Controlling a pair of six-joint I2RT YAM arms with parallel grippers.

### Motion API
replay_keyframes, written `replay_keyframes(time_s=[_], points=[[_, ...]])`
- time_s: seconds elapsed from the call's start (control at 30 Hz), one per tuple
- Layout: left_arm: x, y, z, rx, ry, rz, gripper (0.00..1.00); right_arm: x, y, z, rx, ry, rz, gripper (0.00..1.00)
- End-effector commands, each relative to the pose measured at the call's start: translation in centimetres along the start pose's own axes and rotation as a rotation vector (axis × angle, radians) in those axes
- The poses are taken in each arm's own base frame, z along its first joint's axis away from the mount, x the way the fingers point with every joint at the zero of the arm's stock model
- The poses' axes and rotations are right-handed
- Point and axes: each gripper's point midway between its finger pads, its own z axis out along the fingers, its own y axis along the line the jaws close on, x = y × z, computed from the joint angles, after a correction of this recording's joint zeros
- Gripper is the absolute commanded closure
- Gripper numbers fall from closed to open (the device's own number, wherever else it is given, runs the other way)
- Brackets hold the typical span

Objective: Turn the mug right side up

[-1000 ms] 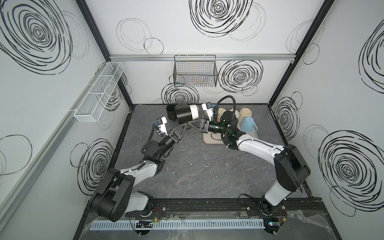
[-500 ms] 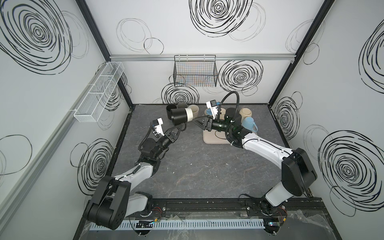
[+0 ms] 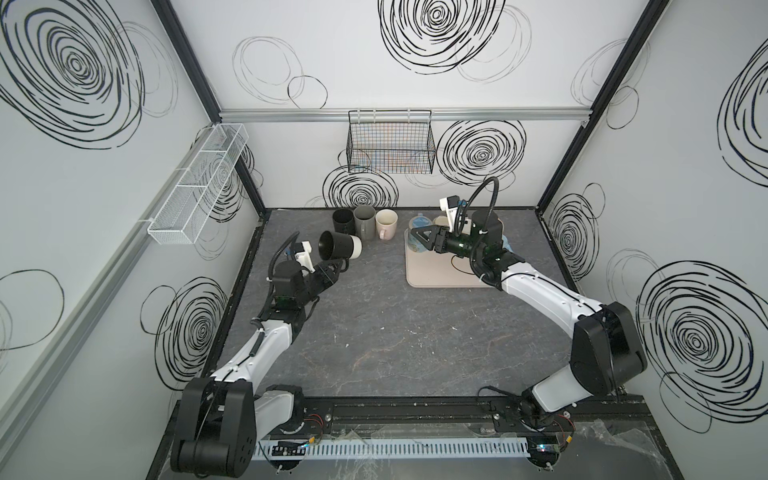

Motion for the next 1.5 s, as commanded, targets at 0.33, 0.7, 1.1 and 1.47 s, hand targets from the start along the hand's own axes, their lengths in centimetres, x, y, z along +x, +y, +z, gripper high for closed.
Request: replay_keyframes(time_s=[0.33, 0.7, 1.1, 1.47], points=[[-13.4, -1.5, 0.6, -0.214, -0.157, 0.309, 1.00, -3.6, -7.7, -6.3, 0.274, -0.046, 0.066, 0.48], [-19.4, 1.2, 4.8, -0.393, -0.173, 0.401, 1.00, -5.9, -15.9, -12.4, 0.534, -0.097, 0.159, 0.48], [-19.7, 5.6, 11.4, -0.535, -0.094, 0.450, 1.00, -6.6, -22.3, -15.6, 0.700, -0.070, 0.207, 0.47], [-16.8, 9.7, 15.9, -0.615, 0.004, 0.465, 1.00, -6.0, -25.6, -17.5, 0.774, -0.053, 0.236, 0.46]])
